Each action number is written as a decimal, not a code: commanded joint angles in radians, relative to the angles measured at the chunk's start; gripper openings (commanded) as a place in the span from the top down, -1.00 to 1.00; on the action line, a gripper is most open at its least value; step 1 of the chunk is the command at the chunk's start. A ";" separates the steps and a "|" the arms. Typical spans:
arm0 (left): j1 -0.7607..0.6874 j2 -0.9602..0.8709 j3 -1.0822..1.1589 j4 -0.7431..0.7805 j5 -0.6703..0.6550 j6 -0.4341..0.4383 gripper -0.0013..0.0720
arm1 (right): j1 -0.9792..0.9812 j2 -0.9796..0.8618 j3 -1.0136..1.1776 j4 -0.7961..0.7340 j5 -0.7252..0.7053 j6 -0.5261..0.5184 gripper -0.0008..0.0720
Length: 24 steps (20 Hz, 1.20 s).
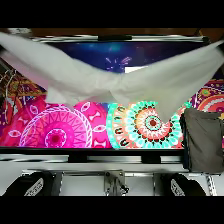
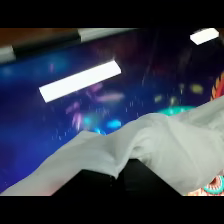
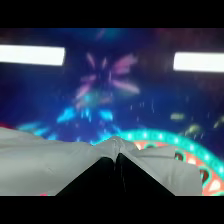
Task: Fold the shirts.
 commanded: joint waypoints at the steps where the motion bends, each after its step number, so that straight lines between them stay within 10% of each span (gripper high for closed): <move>1: 0.000 0.066 0.231 0.036 0.028 -0.099 0.85 | 0.000 0.120 0.131 -0.050 -0.063 0.038 0.81; 9: 0.000 0.173 0.277 0.145 -0.199 -0.268 0.85 | 0.000 0.263 0.169 -0.180 0.015 0.161 0.81; 15: 0.000 0.139 0.021 0.235 -0.391 -0.246 0.85 | 0.000 0.052 0.165 -0.237 0.534 0.200 0.81; 24: 0.000 -0.443 -0.155 0.185 0.166 -0.160 0.85 | 0.000 -0.624 -0.002 -0.074 0.028 0.174 0.81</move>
